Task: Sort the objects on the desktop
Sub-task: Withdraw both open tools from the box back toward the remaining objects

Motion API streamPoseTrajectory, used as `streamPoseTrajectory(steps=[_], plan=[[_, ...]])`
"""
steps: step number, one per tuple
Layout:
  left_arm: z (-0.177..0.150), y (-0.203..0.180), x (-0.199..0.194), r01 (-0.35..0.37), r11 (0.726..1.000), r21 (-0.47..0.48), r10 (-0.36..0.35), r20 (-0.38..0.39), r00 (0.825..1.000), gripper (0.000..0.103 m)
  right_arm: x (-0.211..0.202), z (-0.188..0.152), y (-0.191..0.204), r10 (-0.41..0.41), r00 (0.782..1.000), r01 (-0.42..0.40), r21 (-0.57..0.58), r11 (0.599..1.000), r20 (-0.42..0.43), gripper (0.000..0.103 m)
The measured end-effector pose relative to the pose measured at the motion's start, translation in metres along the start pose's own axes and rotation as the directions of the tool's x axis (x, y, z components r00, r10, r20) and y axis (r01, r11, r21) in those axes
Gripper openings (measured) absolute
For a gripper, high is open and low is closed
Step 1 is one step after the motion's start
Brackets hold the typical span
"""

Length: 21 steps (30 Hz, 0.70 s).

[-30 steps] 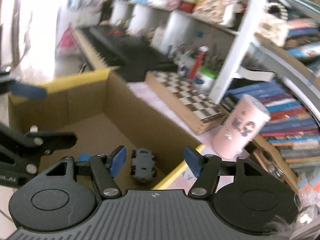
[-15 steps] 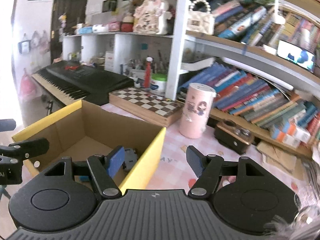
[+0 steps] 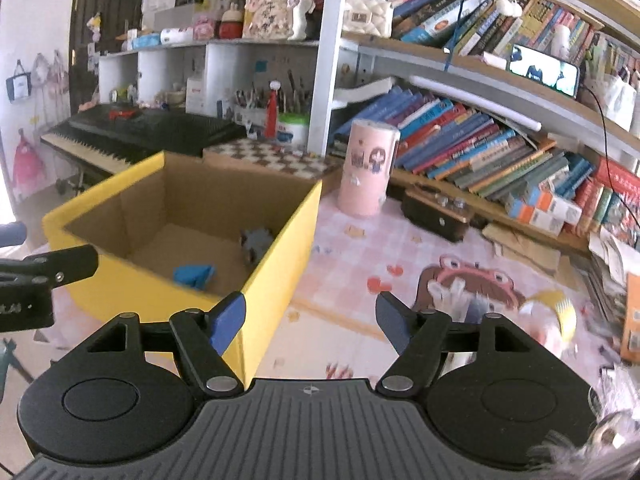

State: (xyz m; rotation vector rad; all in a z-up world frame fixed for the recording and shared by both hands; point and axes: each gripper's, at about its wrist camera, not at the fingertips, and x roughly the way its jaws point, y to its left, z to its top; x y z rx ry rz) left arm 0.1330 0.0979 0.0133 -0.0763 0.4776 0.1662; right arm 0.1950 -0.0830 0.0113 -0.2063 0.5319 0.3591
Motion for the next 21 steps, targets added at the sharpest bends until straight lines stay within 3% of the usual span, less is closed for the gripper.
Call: streamPoseTrajectory(steps=[12,21], plan=[[-0.041,0.007,-0.04,0.059,0.998,0.018,-0.057,-0.094,0.994,0.096,-0.039,-0.048,0.038,-0.003,0.995,0.003,0.001,1.0,-0.096,0.072],[-0.053,0.013,-0.061,0.067,0.997,0.025,-0.063,-0.113,0.992,0.099,-0.062,-0.067,0.056,-0.005,0.991,0.005,0.001,1.0,-0.134,0.077]])
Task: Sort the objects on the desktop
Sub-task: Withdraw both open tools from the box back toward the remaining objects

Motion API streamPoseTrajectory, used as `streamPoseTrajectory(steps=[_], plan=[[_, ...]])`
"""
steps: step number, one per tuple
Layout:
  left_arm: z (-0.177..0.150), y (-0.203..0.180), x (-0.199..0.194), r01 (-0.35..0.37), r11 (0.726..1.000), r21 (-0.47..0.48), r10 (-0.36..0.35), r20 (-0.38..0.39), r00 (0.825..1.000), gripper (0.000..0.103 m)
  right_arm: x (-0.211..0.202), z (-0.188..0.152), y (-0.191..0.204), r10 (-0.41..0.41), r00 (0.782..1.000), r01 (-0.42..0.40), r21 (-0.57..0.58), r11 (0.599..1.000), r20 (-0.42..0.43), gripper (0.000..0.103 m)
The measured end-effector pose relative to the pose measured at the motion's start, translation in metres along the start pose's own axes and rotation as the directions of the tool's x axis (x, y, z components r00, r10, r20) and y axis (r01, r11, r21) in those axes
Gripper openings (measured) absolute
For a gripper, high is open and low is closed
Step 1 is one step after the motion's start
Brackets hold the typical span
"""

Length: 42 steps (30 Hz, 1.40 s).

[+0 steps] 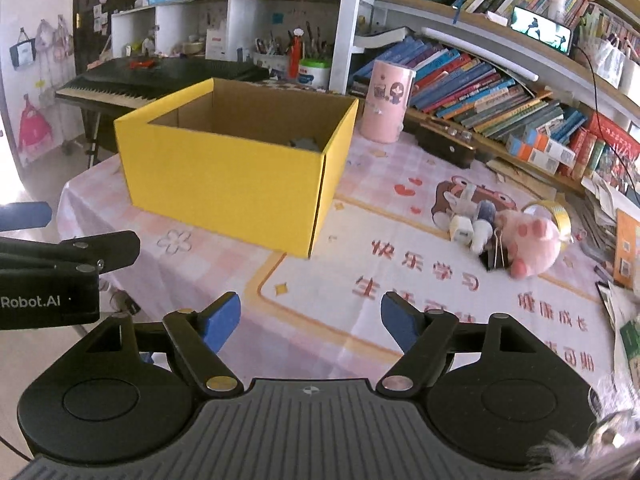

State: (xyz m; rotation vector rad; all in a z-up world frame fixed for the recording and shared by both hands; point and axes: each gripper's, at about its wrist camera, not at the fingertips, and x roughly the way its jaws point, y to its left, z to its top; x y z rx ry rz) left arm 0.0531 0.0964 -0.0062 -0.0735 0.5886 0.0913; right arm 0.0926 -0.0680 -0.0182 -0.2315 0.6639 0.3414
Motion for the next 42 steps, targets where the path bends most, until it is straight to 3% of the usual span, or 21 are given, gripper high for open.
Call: streamPoseTrajectory(steps=[13,28,42], plan=[[-0.017,-0.009,-0.016,0.027,0.999,0.028,-0.026,-0.036,0.999,0.1,-0.026,-0.027,0.002,-0.053,0.998,0.054,0.035,0.998,-0.019,0.082],[-0.019,-0.046,-0.011,0.153,0.98,0.123,-0.146,-0.063,0.987,0.1,-0.046,-0.05,-0.031,-0.173,0.984,0.178,0.146,0.973,-0.05,0.083],[-0.01,-0.073,0.008,0.211,0.965,0.159,-0.2,-0.081,0.976,0.1,-0.042,-0.051,-0.057,-0.226,0.972,0.235,0.177,0.956,-0.07,0.083]])
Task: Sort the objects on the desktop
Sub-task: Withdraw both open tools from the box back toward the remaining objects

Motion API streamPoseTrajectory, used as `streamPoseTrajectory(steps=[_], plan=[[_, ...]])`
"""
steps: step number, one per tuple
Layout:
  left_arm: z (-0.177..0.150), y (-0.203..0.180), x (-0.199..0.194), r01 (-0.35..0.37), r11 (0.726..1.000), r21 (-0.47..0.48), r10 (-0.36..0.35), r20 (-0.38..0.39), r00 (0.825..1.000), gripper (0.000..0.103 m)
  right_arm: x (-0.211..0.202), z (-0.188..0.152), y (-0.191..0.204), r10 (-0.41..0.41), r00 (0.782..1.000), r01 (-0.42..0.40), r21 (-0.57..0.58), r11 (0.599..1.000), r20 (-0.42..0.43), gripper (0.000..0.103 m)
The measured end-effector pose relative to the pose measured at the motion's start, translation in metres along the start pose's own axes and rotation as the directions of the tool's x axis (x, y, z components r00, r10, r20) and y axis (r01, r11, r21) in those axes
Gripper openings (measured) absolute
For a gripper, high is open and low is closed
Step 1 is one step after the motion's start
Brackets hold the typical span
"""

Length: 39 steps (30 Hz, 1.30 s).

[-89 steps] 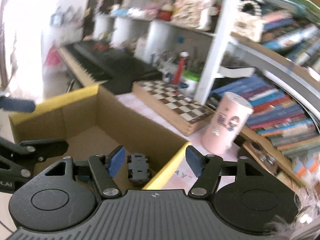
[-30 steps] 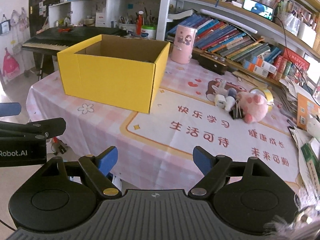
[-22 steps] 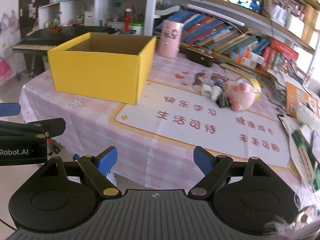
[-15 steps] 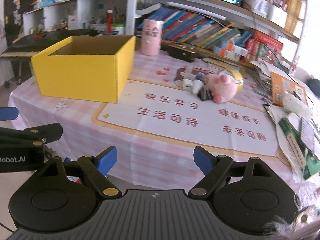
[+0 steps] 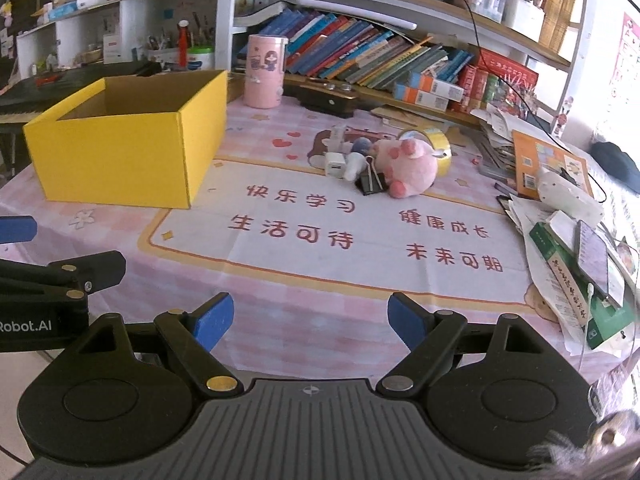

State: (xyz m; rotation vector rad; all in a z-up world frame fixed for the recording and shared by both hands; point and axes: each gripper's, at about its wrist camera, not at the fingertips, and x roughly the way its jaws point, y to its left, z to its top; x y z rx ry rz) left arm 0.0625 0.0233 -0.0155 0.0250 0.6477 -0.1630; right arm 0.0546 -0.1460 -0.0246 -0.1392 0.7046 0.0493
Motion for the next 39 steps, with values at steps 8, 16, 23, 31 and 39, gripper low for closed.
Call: streamPoseTrajectory(steps=[8,16,23,31,39], plan=[[0.012,-0.021,0.019,0.028,0.999,0.024,-0.027,-0.008,1.0,0.1,0.012,0.005,-0.023,-0.025,1.0,0.025,0.022,0.999,-0.013,0.083],[0.027,-0.042,0.044,0.023,1.0,0.017,-0.023,-0.024,0.999,0.1,0.034,0.015,-0.05,-0.02,0.999,0.02,0.017,1.0,-0.028,0.083],[0.046,-0.067,0.07,0.018,1.0,0.015,-0.017,-0.031,0.999,0.1,0.057,0.032,-0.084,-0.013,0.999,0.013,0.012,1.0,-0.033,0.083],[0.065,-0.096,0.098,-0.008,1.0,0.003,0.008,-0.039,0.999,0.1,0.084,0.051,-0.121,0.01,0.999,-0.01,0.005,1.0,-0.037,0.083],[0.078,-0.118,0.117,-0.054,0.998,-0.025,0.053,-0.054,0.997,0.1,0.108,0.065,-0.152,0.057,0.998,-0.057,-0.021,0.998,-0.039,0.083]])
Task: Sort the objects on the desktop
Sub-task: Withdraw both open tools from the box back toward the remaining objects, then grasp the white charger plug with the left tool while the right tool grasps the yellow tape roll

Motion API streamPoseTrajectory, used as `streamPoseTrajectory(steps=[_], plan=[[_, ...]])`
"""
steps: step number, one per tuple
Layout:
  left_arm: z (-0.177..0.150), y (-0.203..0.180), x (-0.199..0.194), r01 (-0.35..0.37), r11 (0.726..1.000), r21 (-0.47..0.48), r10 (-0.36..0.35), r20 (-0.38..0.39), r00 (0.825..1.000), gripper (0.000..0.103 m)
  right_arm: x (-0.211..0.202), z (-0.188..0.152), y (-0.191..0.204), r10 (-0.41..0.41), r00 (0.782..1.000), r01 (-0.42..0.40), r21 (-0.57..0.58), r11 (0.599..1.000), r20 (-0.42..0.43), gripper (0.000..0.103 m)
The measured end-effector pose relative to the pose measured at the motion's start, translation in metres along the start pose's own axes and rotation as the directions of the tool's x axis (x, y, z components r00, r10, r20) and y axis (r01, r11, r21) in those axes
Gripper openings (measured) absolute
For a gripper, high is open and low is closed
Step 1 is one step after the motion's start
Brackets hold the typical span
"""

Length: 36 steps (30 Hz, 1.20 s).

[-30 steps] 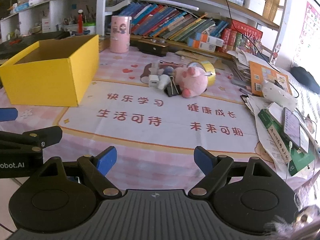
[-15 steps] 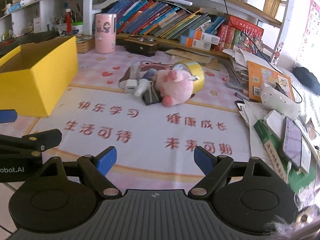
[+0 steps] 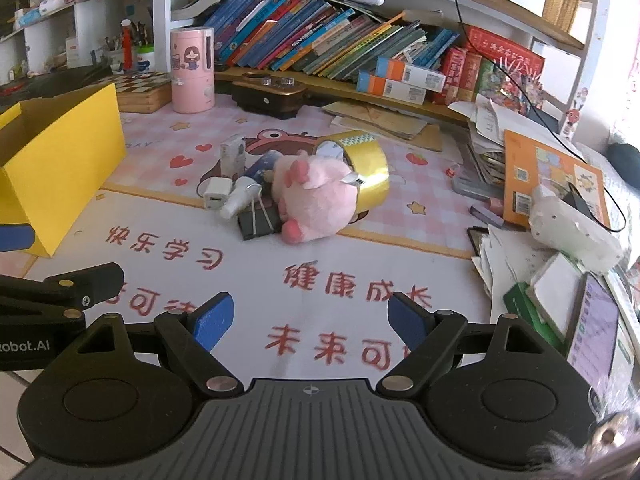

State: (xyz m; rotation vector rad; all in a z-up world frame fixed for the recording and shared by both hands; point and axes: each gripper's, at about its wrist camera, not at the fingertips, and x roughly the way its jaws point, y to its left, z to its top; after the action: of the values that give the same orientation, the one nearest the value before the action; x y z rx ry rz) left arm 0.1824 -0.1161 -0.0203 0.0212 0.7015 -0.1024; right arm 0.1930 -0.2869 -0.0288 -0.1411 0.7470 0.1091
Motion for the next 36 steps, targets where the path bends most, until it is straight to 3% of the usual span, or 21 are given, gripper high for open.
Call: streamPoseTrajectory(steps=[11,26,36], plan=[[0.013,-0.027,0.018,-0.059,0.998,-0.03,0.059,-0.013,0.998,0.1,0.023,0.016,-0.034,0.057,0.998,-0.056,-0.031,0.998,0.02,0.083],[0.032,-0.037,0.041,-0.075,0.996,-0.045,0.075,0.004,0.997,0.098,0.053,0.043,-0.063,0.074,0.995,-0.075,0.008,0.997,0.068,0.084],[0.052,-0.038,0.08,-0.091,0.996,0.005,0.091,0.01,0.996,0.068,0.084,0.076,-0.075,0.074,0.991,-0.076,0.009,0.997,0.107,0.081]])
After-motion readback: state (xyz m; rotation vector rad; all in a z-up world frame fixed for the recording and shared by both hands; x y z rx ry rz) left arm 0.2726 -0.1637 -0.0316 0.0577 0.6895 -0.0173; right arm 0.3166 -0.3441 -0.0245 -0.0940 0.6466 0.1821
